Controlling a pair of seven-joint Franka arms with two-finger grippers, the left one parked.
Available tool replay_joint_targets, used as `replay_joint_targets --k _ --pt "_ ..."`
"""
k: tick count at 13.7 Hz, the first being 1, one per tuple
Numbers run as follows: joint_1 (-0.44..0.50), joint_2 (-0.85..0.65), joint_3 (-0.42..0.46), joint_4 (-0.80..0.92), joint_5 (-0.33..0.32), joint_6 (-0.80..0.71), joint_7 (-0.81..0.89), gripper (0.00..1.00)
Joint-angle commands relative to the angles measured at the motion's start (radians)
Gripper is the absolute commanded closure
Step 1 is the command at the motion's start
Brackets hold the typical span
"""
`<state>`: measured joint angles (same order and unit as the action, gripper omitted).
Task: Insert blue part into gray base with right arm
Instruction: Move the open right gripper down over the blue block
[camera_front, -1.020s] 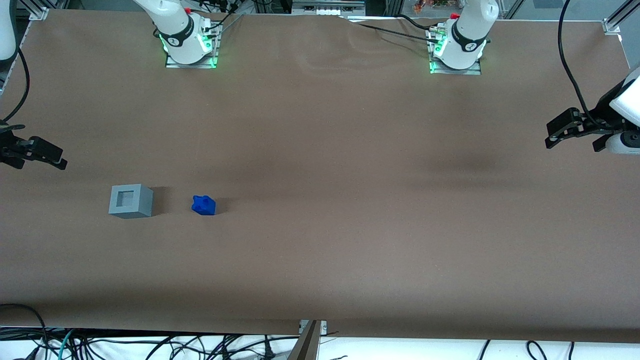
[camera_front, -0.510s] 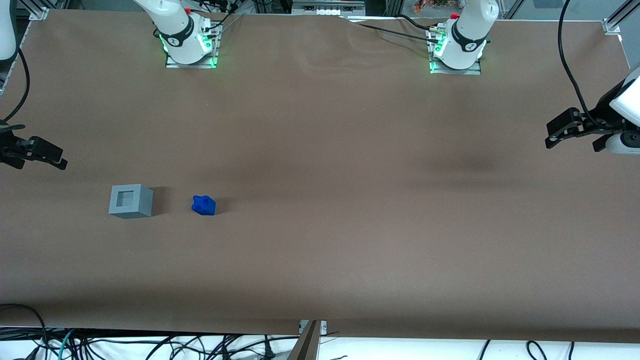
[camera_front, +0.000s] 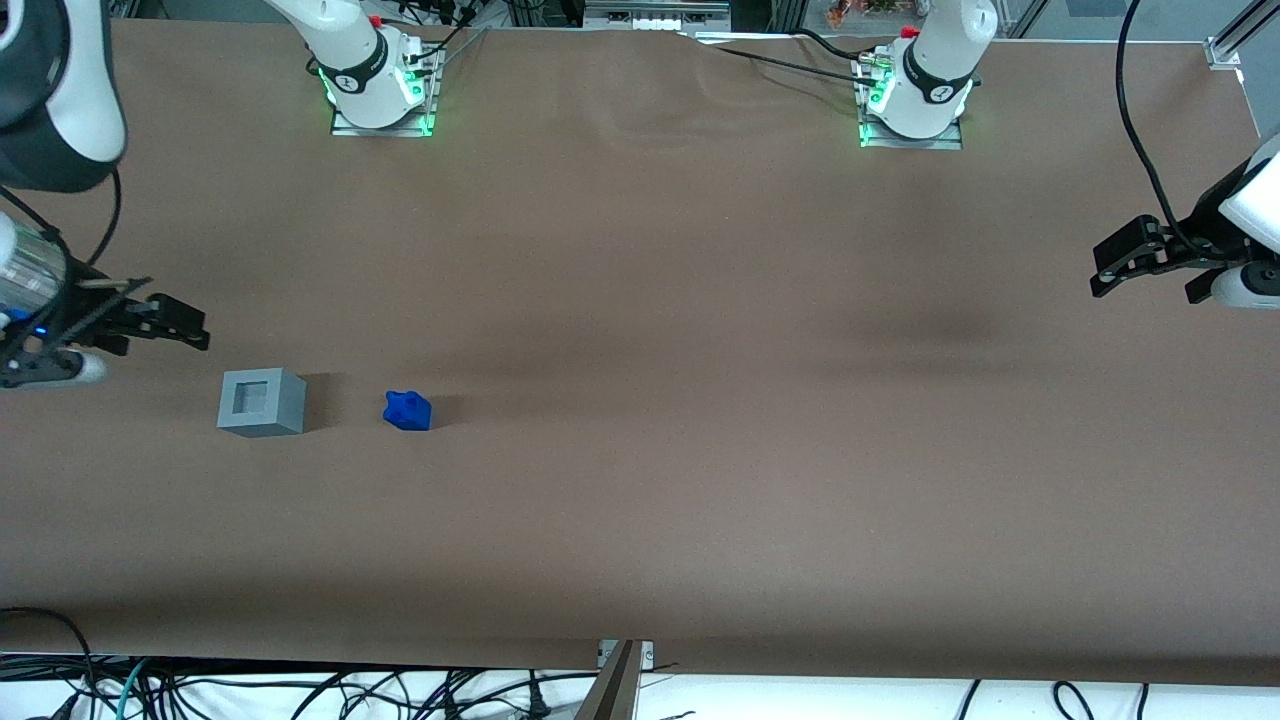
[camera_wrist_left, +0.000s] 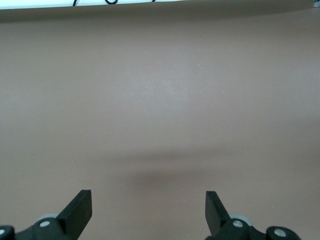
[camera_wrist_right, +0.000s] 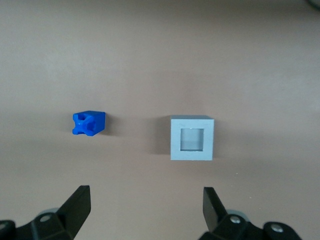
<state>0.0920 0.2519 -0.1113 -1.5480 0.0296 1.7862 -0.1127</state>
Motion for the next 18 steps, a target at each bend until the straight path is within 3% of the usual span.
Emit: replay_joint_targets --k 1,11,15,18 --pt "0.029 0.071 -0.002 0.003 0.013 0.025 0.001 0.01" --pt "0.193 0.259 -0.002 0.0 0.016 0.202 0.162 0.01" --pt "0.206 0.312 -0.002 -0.007 0.07 0.225 0.217 0.01" --pt "0.209 0.332 -0.002 -0.03 0.072 0.257 0.226 0.01"
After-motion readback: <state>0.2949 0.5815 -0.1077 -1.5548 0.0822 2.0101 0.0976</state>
